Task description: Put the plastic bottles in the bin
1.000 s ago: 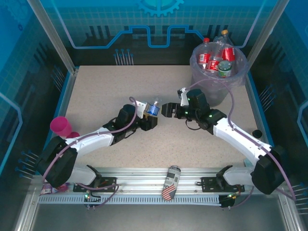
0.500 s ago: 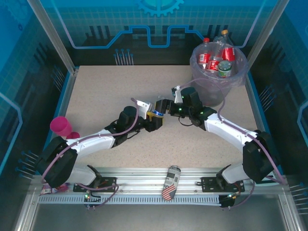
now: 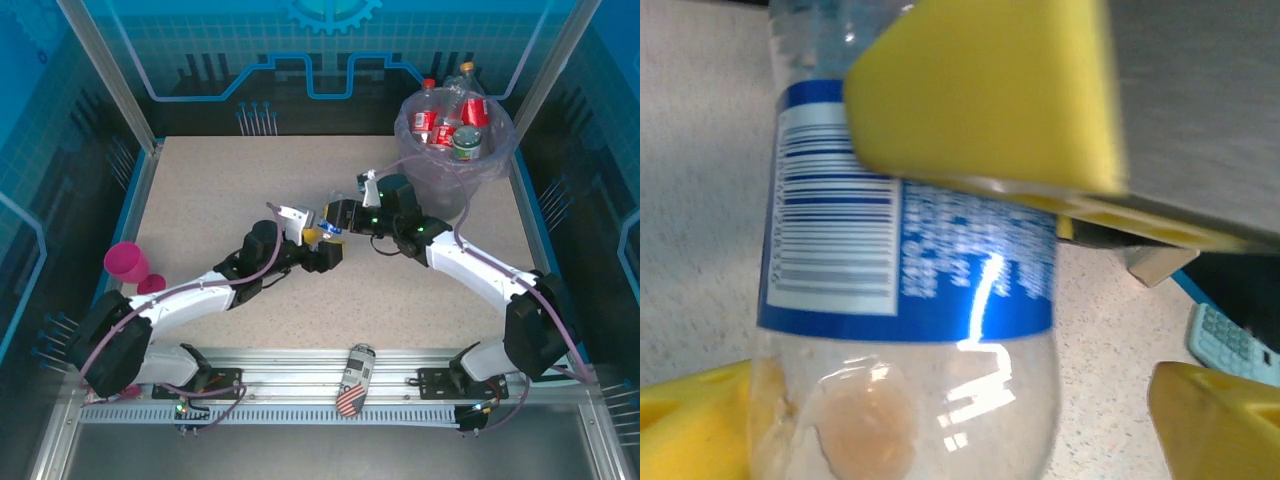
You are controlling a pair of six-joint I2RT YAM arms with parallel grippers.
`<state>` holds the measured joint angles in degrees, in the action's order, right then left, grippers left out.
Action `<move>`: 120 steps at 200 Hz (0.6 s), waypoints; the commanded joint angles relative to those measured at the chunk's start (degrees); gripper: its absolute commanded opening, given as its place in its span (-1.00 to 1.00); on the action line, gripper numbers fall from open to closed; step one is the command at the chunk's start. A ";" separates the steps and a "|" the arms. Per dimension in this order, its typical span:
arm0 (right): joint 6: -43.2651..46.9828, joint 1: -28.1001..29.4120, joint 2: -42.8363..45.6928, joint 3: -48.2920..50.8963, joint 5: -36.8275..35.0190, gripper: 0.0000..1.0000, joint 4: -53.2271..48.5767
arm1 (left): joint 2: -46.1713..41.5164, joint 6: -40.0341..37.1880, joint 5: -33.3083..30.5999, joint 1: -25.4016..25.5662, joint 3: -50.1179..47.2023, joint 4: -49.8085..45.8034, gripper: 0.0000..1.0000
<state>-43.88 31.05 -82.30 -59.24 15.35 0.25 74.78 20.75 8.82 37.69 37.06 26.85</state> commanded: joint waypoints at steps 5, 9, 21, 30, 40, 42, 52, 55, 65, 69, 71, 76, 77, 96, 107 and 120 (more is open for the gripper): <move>5.13 -4.26 2.37 -6.05 -1.39 -0.04 -3.52 | -5.01 -0.91 -2.68 0.43 -1.36 -0.93 0.98; 6.31 -5.08 2.73 -7.51 -1.79 -0.04 -4.84 | -5.71 -0.96 -3.26 0.45 -1.46 -2.13 0.98; 10.26 -7.42 4.07 -12.05 -3.51 -0.06 -9.02 | -7.50 -0.91 -6.23 0.32 -0.95 -8.11 0.98; 13.78 -9.21 4.56 -16.17 -5.34 -0.07 -13.34 | -8.38 -0.61 -9.04 0.29 -0.23 -13.42 0.98; 17.73 -10.96 4.58 -21.42 -7.67 -0.08 -18.15 | -8.92 0.07 -12.15 0.26 0.35 -18.53 0.98; 18.42 -11.37 4.53 -22.31 -8.14 -0.09 -19.08 | -8.90 0.14 -12.51 0.25 0.42 -19.54 0.99; 21.11 -13.36 4.21 -26.65 -9.42 -0.13 -22.23 | -9.09 1.02 -14.78 0.16 0.41 -22.83 0.98; 21.66 -14.02 4.13 -27.97 -9.50 -0.14 -23.05 | -9.16 1.38 -15.21 0.19 0.22 -23.43 0.98; 23.30 -15.97 3.39 -32.03 -9.67 -0.15 -25.41 | -9.37 2.60 -16.01 0.03 -0.71 -24.18 0.99; 23.95 -16.66 3.07 -33.50 -9.95 -0.16 -26.07 | -9.46 3.24 -16.23 0.04 -1.15 -24.07 0.99; 24.28 -17.01 2.82 -34.19 -10.16 -0.17 -26.44 | -9.50 3.53 -16.19 0.02 -1.41 -24.05 0.99; 25.34 -17.76 2.29 -36.30 -10.76 -0.17 -27.49 | -9.67 4.33 -16.32 -0.07 -1.90 -23.89 0.98; 25.60 -17.94 2.17 -36.69 -10.90 -0.17 -27.71 | -9.66 4.49 -16.35 -0.12 -1.99 -23.79 0.98; 29.55 -20.34 -1.47 -46.24 -13.39 -0.18 -33.33 | -9.68 6.81 -17.14 -0.36 -2.95 -23.72 0.98; 32.30 -21.02 -4.15 -51.95 -15.91 -0.18 -37.05 | -9.52 7.49 -17.51 -0.50 -2.91 -24.23 0.98; 35.70 -21.33 -7.76 -58.35 -19.58 -0.19 -41.21 | -9.24 7.63 -17.61 -0.65 -2.41 -25.16 0.97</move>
<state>-17.26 10.63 -84.16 -108.81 2.70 -29.23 66.15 25.69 -6.48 37.54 34.68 4.49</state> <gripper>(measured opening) 0.498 0.990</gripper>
